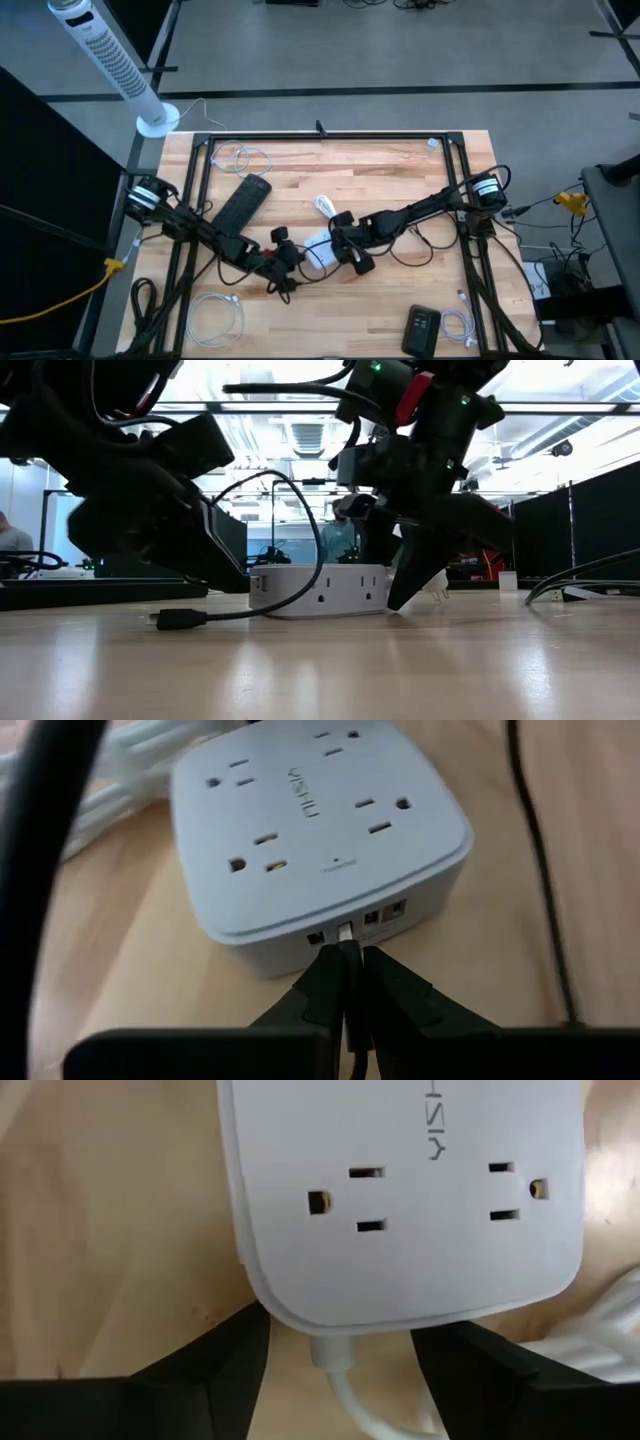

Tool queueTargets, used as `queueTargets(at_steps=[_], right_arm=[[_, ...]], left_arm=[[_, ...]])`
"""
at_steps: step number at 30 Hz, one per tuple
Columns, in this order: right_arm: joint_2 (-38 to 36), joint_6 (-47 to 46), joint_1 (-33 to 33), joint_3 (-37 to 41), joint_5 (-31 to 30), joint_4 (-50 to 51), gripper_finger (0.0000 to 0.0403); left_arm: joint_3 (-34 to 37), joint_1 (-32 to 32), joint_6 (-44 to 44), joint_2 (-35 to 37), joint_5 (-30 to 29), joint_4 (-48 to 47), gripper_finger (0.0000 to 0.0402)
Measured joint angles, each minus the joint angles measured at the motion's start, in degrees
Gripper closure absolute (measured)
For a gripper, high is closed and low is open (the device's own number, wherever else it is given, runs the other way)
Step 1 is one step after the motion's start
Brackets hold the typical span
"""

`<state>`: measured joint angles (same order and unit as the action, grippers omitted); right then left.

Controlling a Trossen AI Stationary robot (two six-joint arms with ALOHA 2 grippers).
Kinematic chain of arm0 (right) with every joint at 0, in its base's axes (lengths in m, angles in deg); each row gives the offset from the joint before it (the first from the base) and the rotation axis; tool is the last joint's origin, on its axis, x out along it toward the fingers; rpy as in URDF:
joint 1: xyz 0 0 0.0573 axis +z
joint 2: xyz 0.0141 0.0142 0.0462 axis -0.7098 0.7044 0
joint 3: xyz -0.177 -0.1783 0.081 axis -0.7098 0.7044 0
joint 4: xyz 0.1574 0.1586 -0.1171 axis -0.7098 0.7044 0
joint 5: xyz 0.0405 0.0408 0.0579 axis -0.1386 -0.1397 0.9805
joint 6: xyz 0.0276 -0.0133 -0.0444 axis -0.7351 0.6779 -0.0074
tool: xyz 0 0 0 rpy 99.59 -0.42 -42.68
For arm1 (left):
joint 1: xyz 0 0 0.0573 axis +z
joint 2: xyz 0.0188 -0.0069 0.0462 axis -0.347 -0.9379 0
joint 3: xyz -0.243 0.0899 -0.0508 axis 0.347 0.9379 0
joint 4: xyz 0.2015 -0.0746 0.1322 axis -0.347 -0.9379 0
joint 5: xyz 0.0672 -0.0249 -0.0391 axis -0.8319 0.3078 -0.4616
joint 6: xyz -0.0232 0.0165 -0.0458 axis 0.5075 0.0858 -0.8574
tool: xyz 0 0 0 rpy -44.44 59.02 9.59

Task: Insert USB
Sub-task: Insert the left black charger cable into the white outlet extension

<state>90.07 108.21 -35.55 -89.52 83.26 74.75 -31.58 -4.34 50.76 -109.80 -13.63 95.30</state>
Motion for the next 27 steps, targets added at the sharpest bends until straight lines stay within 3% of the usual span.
queueTargets(at_steps=[6,12,21,27], right_arm=[[0.0,1.0,0.94,0.0,0.04,0.09,0.0174],[0.0,-1.85,1.29,0.0,-0.42,0.37,0.0185],[0.0,-2.31,1.3,0.0,-0.46,0.57,0.0183],[-0.1,-0.12,1.48,-0.95,-0.44,4.67,0.0186]], left_arm=[[0.0,-0.09,0.74,-0.01,0.79,0.6,0.0381],[0.11,-0.09,-2.67,-0.09,-4.78,0.61,0.0381],[0.09,0.0,-4.67,-0.1,-6.66,1.68,0.0381],[-0.79,0.75,-4.45,-3.85,-5.72,5.31,0.0381]])
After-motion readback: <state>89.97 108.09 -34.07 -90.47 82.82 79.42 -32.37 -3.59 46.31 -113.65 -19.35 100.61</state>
